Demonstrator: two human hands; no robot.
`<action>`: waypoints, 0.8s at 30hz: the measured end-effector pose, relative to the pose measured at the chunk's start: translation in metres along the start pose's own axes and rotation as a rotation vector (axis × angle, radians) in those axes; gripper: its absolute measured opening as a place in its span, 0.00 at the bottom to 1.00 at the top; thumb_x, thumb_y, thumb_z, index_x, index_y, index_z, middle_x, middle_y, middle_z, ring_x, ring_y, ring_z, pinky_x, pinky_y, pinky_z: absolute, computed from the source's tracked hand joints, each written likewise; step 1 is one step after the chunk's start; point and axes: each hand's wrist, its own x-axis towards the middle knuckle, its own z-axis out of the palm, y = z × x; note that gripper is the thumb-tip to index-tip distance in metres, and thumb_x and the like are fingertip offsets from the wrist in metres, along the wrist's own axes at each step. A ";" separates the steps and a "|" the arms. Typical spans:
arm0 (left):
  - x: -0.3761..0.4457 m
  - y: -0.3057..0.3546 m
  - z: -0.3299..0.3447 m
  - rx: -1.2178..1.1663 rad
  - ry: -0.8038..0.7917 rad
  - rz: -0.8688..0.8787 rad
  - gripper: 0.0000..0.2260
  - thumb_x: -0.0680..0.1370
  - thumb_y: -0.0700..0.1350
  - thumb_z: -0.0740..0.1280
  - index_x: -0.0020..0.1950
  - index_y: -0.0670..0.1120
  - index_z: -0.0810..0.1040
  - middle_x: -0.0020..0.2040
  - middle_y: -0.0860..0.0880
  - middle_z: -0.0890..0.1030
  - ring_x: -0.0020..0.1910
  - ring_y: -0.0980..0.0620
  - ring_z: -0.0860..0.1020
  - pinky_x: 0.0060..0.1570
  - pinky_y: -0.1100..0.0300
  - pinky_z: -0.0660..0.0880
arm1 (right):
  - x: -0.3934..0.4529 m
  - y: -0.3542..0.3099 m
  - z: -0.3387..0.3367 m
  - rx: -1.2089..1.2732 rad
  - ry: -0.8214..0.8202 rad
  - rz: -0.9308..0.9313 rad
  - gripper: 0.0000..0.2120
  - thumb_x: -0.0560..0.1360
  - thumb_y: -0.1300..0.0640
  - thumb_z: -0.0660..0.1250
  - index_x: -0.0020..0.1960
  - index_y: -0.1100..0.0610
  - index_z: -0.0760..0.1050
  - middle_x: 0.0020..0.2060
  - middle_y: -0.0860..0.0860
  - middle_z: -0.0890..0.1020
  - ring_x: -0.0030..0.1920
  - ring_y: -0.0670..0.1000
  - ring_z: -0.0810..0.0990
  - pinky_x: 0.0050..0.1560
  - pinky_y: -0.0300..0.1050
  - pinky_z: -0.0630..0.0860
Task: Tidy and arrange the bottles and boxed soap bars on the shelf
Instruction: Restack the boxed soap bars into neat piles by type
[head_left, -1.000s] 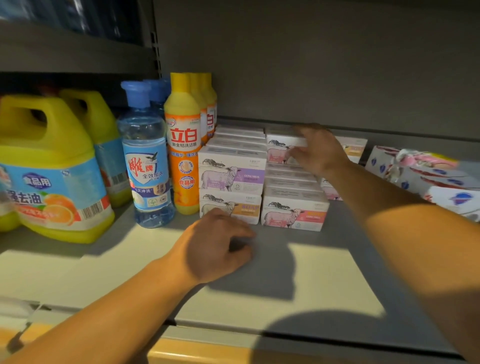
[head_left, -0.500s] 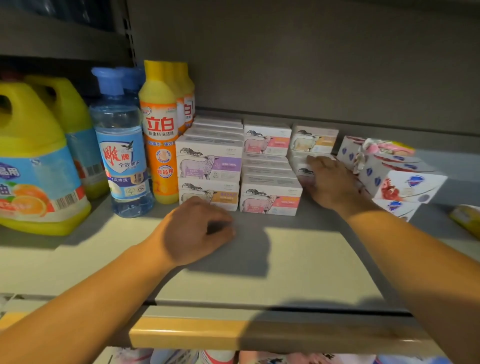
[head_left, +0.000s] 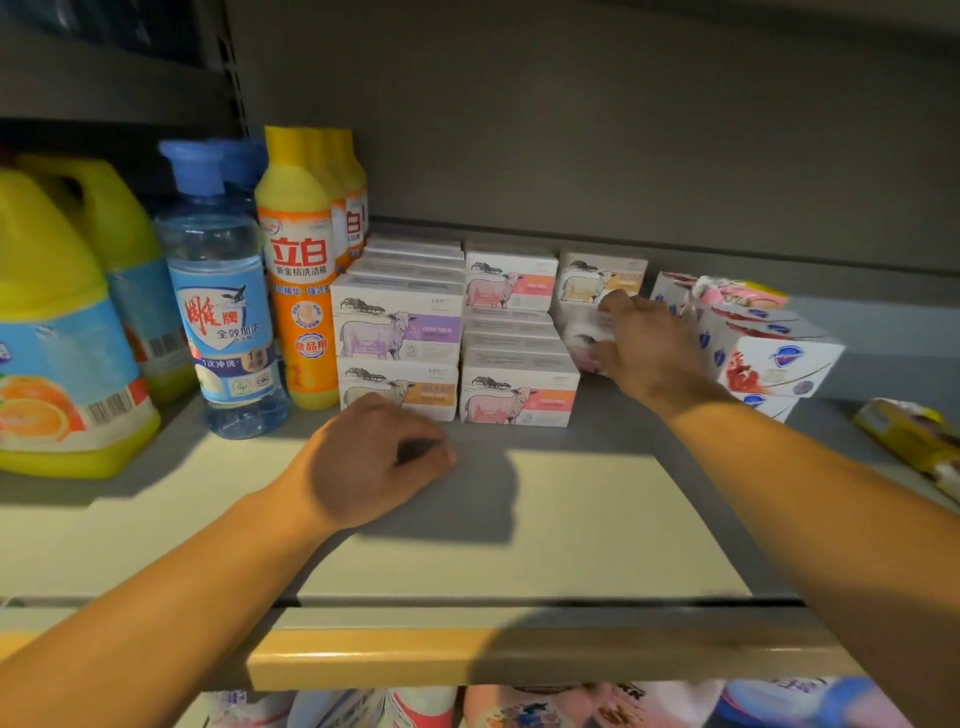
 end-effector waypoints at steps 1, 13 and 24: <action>0.000 0.001 0.000 0.001 -0.005 0.014 0.22 0.78 0.62 0.57 0.42 0.48 0.82 0.38 0.51 0.83 0.38 0.51 0.78 0.43 0.58 0.70 | -0.004 -0.002 -0.009 0.020 0.067 0.001 0.22 0.74 0.52 0.70 0.65 0.57 0.71 0.59 0.59 0.79 0.59 0.62 0.74 0.57 0.53 0.69; -0.006 0.017 -0.027 -0.774 0.168 -0.211 0.14 0.72 0.58 0.67 0.55 0.55 0.80 0.49 0.57 0.85 0.51 0.56 0.82 0.51 0.63 0.77 | -0.082 -0.083 -0.093 0.650 -0.117 -0.055 0.25 0.66 0.52 0.78 0.63 0.48 0.79 0.57 0.43 0.82 0.53 0.39 0.77 0.48 0.20 0.67; -0.007 0.014 -0.028 -0.999 0.125 -0.461 0.12 0.75 0.49 0.72 0.38 0.42 0.82 0.35 0.47 0.82 0.36 0.51 0.81 0.34 0.63 0.77 | -0.130 -0.100 -0.049 0.944 -0.162 -0.019 0.30 0.68 0.51 0.78 0.66 0.43 0.70 0.61 0.40 0.75 0.60 0.36 0.73 0.55 0.28 0.71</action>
